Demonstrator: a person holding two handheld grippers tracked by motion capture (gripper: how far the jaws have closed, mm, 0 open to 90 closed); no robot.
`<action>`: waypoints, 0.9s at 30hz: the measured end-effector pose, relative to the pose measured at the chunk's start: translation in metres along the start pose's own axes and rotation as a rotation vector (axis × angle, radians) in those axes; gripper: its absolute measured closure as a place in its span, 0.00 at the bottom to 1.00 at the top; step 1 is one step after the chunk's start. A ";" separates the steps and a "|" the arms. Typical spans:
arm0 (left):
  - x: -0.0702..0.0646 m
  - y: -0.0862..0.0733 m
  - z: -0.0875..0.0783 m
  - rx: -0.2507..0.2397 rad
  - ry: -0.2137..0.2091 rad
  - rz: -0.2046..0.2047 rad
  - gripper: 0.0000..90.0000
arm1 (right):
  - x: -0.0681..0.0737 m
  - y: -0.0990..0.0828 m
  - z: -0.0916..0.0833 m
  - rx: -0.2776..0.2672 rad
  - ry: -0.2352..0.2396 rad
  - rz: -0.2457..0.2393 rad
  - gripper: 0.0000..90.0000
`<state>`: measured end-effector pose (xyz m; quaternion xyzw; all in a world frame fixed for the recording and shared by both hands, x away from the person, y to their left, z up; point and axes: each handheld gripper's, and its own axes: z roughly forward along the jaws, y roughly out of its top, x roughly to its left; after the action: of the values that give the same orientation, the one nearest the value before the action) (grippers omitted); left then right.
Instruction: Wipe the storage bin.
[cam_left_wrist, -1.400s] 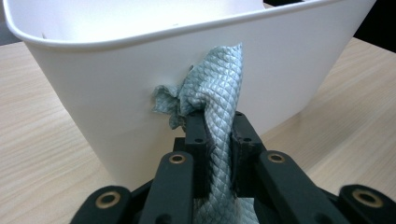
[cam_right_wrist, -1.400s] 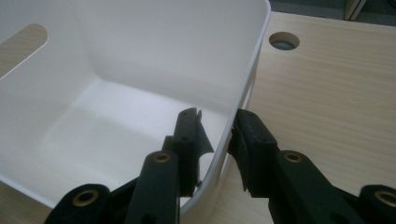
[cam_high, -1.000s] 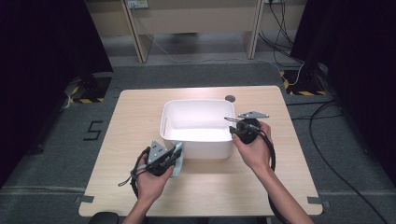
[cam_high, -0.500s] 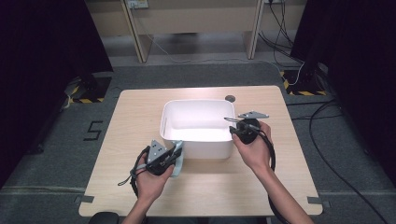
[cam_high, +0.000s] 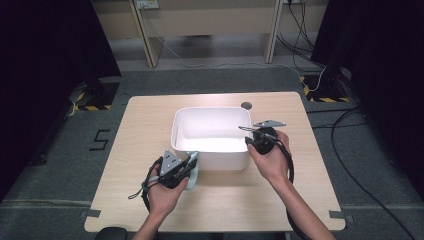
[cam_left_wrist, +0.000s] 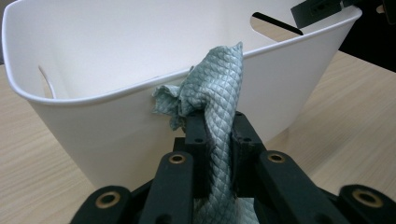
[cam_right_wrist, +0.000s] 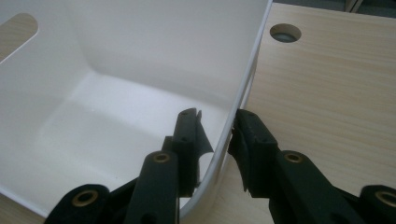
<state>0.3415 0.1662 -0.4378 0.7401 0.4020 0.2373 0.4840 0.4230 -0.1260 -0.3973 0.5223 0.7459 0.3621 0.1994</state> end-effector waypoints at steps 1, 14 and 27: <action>0.000 0.000 0.000 0.000 0.001 0.000 0.89 | -0.001 0.000 0.000 0.001 0.003 0.002 0.77; -0.002 -0.001 0.002 0.001 -0.007 -0.002 0.89 | 0.004 0.006 -0.013 0.022 -0.017 0.009 0.81; -0.003 -0.001 0.005 0.004 -0.006 0.000 0.89 | 0.003 0.006 -0.012 0.016 -0.010 -0.014 0.81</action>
<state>0.3432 0.1614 -0.4407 0.7417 0.4011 0.2345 0.4838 0.4176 -0.1266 -0.3849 0.5206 0.7513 0.3520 0.2015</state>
